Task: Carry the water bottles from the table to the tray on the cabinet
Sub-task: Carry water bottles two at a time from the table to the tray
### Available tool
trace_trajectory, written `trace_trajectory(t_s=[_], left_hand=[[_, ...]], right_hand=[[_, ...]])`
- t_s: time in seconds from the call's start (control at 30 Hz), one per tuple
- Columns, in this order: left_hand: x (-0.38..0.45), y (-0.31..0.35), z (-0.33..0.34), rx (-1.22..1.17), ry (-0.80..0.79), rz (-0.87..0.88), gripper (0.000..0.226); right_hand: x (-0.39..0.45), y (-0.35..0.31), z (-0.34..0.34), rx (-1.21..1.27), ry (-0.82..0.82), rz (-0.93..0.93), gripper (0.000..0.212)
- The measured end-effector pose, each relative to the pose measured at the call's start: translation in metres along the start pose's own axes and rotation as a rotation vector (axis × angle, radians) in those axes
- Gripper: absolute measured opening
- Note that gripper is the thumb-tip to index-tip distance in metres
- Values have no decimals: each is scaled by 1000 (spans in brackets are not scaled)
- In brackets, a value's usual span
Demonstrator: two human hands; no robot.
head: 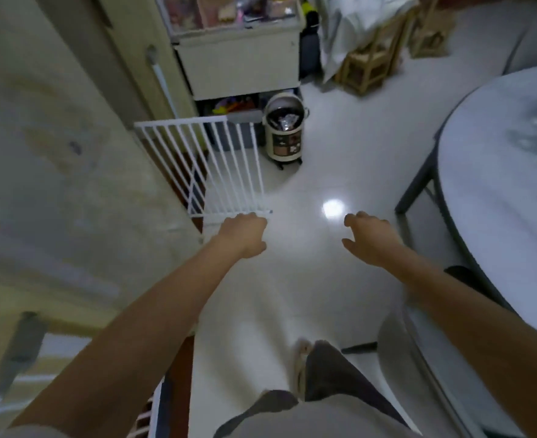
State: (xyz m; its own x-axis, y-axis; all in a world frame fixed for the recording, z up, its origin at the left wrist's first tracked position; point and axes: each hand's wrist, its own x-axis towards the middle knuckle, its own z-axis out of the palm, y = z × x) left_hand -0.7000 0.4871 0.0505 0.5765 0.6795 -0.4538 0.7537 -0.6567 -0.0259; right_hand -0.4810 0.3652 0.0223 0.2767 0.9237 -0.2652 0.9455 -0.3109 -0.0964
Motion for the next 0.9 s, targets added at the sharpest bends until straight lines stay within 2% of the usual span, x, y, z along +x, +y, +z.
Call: trace_trajectory(t_s=[0.17,0.5,0.73,0.9], left_hand=[[128,34,-52,49,25,198,43],[347,119,-154,115,13,452,47],[480,232,-207,252,-15,743,45],[561,313,-251,369,-35,973,46]], right_hand=[[71,60,-11,66,24,177,40],[194,197,-56,150,28,447,35],[235,302,-63,253,6,758,41],[256,360,-74,408,59,1034,42]])
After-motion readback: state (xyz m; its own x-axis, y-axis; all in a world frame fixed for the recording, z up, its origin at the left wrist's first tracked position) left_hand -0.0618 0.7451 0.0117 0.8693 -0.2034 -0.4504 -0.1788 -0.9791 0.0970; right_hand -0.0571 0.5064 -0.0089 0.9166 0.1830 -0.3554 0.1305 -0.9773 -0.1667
